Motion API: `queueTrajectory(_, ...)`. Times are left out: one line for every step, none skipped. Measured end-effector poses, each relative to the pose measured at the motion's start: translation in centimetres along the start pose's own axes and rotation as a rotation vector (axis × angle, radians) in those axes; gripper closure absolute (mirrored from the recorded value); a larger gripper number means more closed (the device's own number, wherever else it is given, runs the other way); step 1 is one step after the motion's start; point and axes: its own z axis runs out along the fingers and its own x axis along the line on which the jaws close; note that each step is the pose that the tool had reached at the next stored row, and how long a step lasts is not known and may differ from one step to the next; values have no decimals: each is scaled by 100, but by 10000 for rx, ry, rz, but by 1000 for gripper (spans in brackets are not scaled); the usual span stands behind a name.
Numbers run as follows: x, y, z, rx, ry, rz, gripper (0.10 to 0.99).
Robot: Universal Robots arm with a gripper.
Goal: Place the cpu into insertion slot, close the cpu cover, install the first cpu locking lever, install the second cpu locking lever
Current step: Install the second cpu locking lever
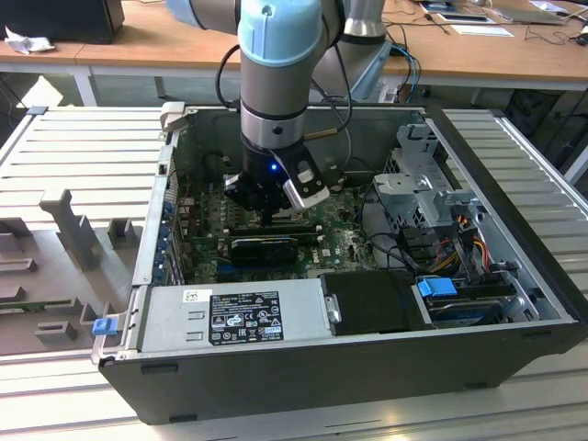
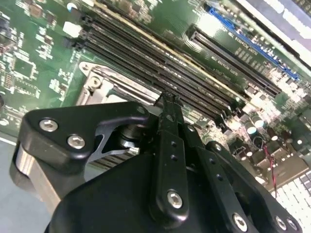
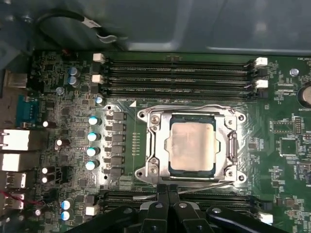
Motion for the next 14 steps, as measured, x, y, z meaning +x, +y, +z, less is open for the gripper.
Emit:
queueTrajectory(14,-15,1,-33,-2,-2,980)
queueTrajectory(41,-26,1,-55,-3,-5,980)
queueTrajectory(60,-33,2,-79,-3,-10,980)
queueTrajectory(78,-38,4,-106,-4,-15,980)
queueTrajectory(101,-43,6,-143,-3,-19,980)
queueTrajectory(121,-46,8,-183,-5,-22,980)
queueTrajectory(144,-50,12,-231,-6,-26,980)
queueTrajectory(153,-52,18,-283,-7,-31,980)
queueTrajectory(155,-54,28,-365,-8,-36,980)
queueTrajectory(157,-56,42,-449,-12,-36,980)
queueTrajectory(162,-59,58,-517,-14,-37,980)
queueTrajectory(166,-61,68,-572,-15,-40,980)
queueTrajectory(171,-61,79,-609,-18,-39,980)
queueTrajectory(187,-62,87,-640,-17,-40,980)
